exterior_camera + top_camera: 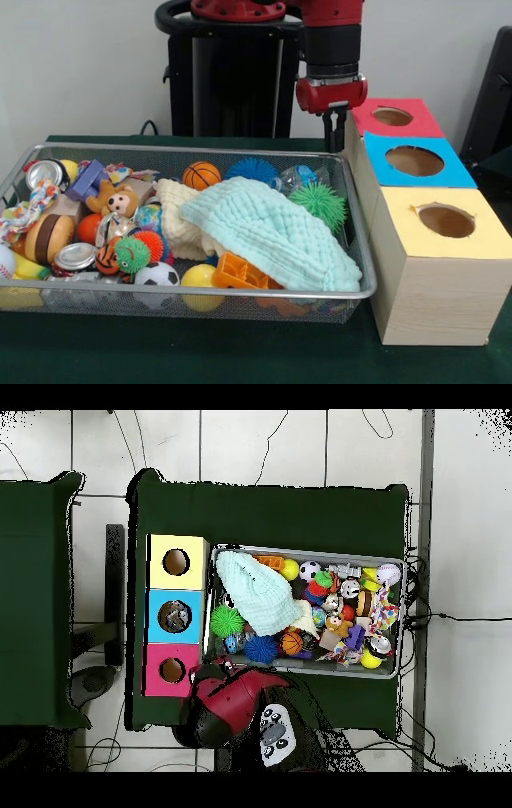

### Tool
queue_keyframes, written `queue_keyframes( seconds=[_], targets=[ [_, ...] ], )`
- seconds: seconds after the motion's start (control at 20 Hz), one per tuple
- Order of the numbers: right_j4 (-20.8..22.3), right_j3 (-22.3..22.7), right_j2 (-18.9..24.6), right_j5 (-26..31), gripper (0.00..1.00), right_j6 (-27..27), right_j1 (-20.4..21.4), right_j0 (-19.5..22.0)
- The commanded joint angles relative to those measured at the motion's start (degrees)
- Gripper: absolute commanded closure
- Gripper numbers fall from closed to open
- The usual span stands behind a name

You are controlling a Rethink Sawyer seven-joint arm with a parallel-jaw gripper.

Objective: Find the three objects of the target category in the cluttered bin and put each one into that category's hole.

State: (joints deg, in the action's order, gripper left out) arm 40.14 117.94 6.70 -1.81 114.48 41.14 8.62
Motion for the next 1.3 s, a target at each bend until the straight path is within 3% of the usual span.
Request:
queue_keyframes(
  seconds=[0.05,0.9,1.3],
  targets=[
    [3.0,-8.0,-2.3,-3.9,1.0,2.4,-2.1,-0.4],
    [6.1,-10.9,3.7,0.1,1.0,-1.7,-3.5,6.6],
    [8.6,-11.9,2.7,-0.1,1.0,-1.2,-5.2,6.6]
  ],
)
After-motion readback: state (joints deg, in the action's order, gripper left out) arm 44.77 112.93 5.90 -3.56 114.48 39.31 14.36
